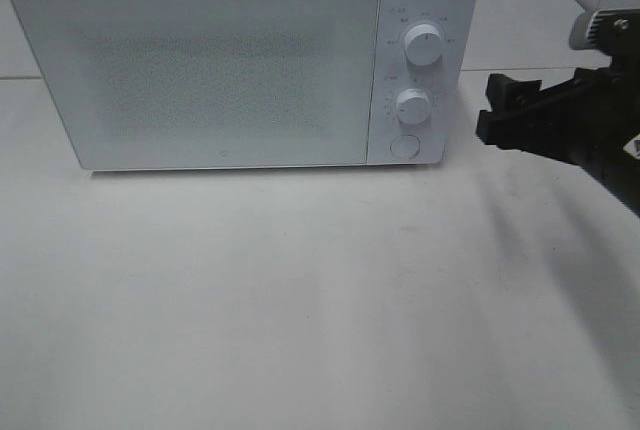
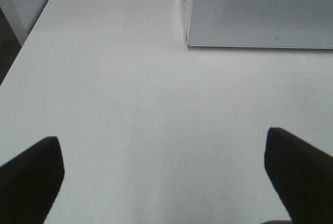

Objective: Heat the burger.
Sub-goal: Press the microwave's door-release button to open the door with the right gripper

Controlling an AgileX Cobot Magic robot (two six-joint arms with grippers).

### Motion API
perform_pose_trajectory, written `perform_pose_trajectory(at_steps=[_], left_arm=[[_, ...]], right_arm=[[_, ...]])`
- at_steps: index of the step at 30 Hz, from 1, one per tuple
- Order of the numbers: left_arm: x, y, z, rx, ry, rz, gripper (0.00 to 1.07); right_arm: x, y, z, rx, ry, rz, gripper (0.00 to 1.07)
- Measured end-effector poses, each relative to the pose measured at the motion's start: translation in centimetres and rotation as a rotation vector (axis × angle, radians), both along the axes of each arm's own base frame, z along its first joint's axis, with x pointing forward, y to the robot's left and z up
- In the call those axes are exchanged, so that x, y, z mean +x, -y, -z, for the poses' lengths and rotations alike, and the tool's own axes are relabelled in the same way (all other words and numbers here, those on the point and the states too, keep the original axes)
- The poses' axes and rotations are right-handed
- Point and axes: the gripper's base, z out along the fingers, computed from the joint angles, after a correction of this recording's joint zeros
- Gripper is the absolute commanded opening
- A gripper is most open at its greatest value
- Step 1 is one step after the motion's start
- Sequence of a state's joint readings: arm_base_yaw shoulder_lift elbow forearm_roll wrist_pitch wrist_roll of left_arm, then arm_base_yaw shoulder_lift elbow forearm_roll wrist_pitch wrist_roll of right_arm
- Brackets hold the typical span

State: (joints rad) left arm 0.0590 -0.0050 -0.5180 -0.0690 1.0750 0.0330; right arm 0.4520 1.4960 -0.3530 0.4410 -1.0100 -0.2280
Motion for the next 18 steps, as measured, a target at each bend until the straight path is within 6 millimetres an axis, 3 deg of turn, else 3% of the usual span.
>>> perform_pose_trajectory(at_steps=[18], left_arm=[[0.0, 0.0, 0.0, 0.0, 0.0, 0.0, 1.0]], right_arm=[[-1.7, -5.1, 4.2, -0.034, -0.046, -0.029, 0.76]])
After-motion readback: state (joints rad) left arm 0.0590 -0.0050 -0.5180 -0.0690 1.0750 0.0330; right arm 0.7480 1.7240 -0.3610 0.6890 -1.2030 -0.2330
